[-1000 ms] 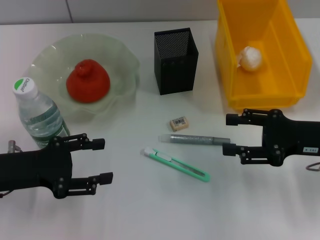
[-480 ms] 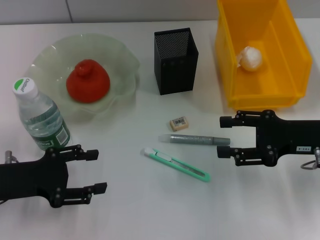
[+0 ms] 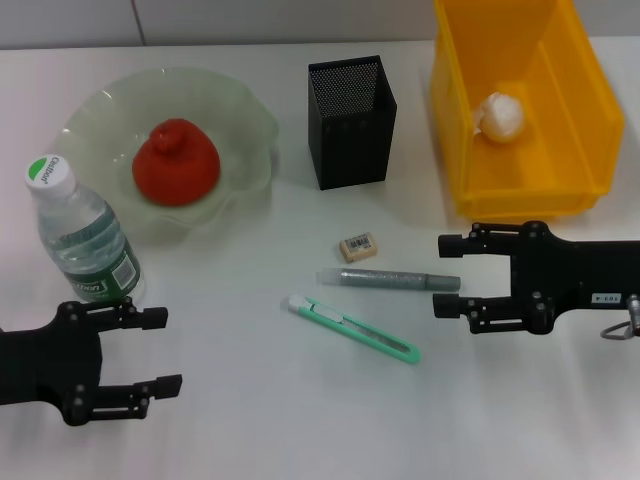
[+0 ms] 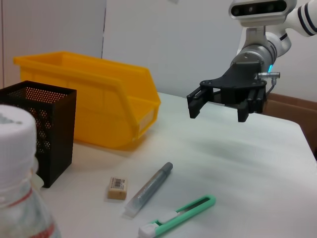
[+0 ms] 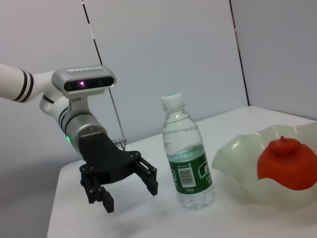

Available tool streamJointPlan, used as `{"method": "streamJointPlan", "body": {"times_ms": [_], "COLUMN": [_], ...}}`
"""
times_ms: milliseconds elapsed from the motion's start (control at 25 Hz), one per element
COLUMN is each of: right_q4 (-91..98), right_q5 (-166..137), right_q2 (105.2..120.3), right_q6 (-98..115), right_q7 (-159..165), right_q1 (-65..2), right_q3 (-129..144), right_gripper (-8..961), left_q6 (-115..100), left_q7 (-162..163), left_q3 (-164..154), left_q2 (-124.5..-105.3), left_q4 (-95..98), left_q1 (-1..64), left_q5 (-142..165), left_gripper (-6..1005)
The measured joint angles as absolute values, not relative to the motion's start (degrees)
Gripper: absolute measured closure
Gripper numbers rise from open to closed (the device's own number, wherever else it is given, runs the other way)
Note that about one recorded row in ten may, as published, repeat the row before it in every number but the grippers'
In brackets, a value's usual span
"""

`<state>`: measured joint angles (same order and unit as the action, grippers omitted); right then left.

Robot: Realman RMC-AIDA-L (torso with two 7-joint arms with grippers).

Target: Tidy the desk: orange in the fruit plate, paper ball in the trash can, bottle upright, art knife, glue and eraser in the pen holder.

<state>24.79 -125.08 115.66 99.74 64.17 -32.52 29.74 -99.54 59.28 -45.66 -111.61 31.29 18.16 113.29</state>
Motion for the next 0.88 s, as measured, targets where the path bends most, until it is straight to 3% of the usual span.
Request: {"method": "streamJointPlan", "body": {"times_ms": [320, 720, 880], "right_q4": [24.8, 26.9, 34.2], "right_q5": [-125.1, -125.1, -125.1], "right_q2": [115.70, 115.56, 116.37], "right_q6": [99.8, 100.3, 100.6], "right_q7": [64.4, 69.0, 76.0], "right_q1": [-32.7, -34.8, -35.5], "right_q3": [29.8, 31.4, 36.0], "right_gripper": [194, 194, 194], "left_q6": [-101.8, -101.3, -101.2], "left_q7": [60.0, 59.6, 59.6], "left_q3": [-45.0, -45.0, -45.0], "left_q2": [-110.52, -110.69, -110.94], "left_q4": [31.5, 31.4, 31.4], "left_q1": [17.9, 17.7, 17.6], "left_q5": [113.3, 113.3, 113.3], "left_gripper": [222, 222, 222]}}
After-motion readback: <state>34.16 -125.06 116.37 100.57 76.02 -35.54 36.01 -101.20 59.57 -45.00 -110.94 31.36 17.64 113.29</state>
